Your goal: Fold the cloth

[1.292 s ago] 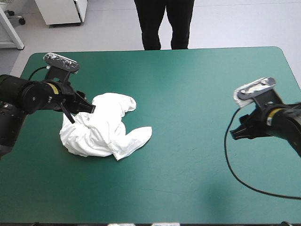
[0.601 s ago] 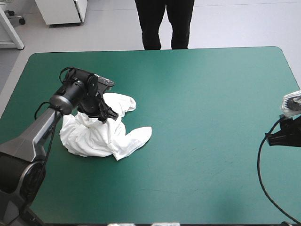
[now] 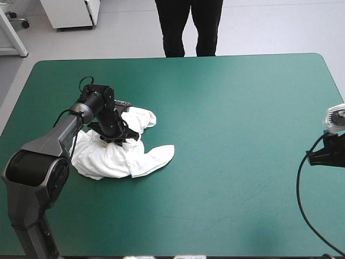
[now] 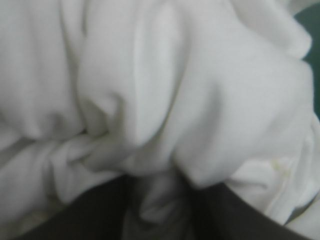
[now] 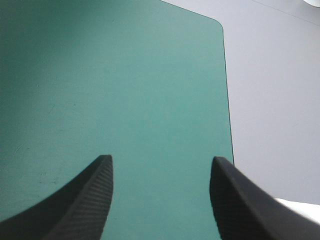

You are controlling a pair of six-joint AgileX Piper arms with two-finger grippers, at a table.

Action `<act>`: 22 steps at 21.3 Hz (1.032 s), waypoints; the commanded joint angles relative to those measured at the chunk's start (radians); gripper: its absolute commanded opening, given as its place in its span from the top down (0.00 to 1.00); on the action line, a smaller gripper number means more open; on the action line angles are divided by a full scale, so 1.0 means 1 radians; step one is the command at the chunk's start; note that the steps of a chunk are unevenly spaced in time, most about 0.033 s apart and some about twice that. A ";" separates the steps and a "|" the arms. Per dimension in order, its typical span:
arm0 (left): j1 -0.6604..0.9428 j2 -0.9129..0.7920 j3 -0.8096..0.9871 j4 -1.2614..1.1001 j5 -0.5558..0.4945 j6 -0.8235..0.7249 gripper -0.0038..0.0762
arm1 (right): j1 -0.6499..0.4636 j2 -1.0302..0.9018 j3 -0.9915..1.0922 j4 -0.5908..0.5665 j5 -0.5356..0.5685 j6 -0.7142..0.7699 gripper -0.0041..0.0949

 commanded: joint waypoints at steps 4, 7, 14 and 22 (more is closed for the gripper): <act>-0.011 -0.009 -0.004 -0.129 0.026 0.039 0.96 | 0.000 -0.001 -0.027 -0.056 -0.005 0.039 0.41; -0.116 -0.022 -0.011 -0.129 0.019 0.053 0.96 | 0.000 -0.001 -0.028 -0.136 -0.005 0.074 0.41; -0.402 -0.017 -0.189 -0.172 -0.067 0.056 0.96 | 0.000 -0.001 -0.056 -0.187 -0.005 0.126 0.41; -0.515 0.111 -0.483 -0.280 -0.017 0.085 0.96 | 0.000 0.001 -0.061 -0.150 -0.005 0.129 0.41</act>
